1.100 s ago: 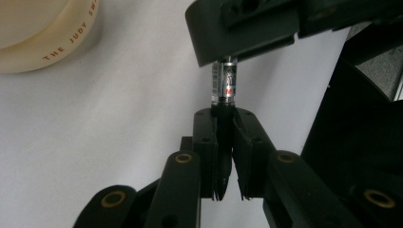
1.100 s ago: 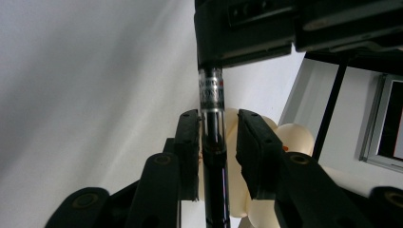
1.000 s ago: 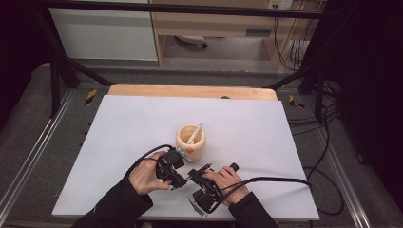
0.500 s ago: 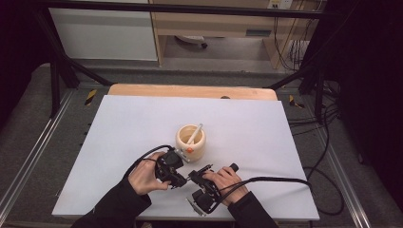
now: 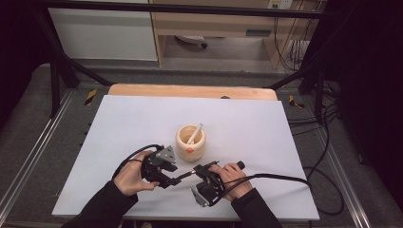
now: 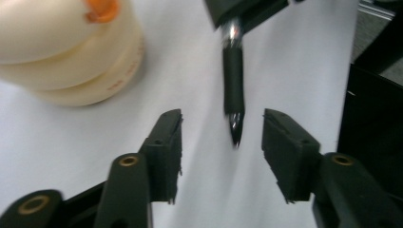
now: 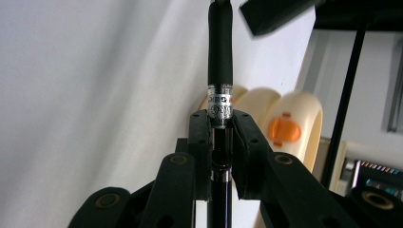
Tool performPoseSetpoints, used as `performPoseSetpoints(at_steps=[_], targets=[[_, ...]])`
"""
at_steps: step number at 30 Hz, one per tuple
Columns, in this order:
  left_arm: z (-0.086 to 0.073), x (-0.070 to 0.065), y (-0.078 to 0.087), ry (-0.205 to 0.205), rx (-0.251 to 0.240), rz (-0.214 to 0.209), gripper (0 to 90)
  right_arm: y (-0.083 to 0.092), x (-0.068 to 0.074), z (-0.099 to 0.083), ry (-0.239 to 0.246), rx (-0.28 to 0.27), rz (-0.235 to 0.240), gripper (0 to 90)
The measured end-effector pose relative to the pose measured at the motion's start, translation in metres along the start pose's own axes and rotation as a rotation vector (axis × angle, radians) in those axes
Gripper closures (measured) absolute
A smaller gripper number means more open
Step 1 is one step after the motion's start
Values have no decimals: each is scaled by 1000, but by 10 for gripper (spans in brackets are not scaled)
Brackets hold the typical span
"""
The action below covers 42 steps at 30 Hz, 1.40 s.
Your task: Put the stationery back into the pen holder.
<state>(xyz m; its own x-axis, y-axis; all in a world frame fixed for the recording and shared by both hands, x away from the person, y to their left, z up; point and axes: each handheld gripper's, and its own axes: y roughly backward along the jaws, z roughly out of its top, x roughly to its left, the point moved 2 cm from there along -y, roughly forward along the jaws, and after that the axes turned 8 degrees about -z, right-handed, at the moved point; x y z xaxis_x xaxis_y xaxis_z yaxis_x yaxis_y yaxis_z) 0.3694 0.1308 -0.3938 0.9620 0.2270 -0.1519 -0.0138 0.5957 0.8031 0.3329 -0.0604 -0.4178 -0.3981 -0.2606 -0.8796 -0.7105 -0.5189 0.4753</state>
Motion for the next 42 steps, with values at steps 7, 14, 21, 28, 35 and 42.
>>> performPoseSetpoints(at_steps=[7, 14, 21, 28, 35, 42], targets=[[-21, 6, 15, 32, -48, 82, 313, 5, -5, -17, -243, 32, 0, 801], [-43, 14, 25, 104, -116, 141, 261, 12, -14, -34, -585, 6, 20, 801], [-69, 21, 35, 150, -193, 202, 240, 18, -22, -45, -932, -63, 51, 802], [-91, 25, 44, 193, -254, 245, 195, 20, -35, -52, -1175, -132, 46, 802], [-109, 27, 48, 239, -309, 268, 171, 16, -50, -57, -1396, -195, -17, 802], [-127, 31, 48, 289, -340, 281, 167, 9, -60, -63, -1526, -218, -99, 802]])
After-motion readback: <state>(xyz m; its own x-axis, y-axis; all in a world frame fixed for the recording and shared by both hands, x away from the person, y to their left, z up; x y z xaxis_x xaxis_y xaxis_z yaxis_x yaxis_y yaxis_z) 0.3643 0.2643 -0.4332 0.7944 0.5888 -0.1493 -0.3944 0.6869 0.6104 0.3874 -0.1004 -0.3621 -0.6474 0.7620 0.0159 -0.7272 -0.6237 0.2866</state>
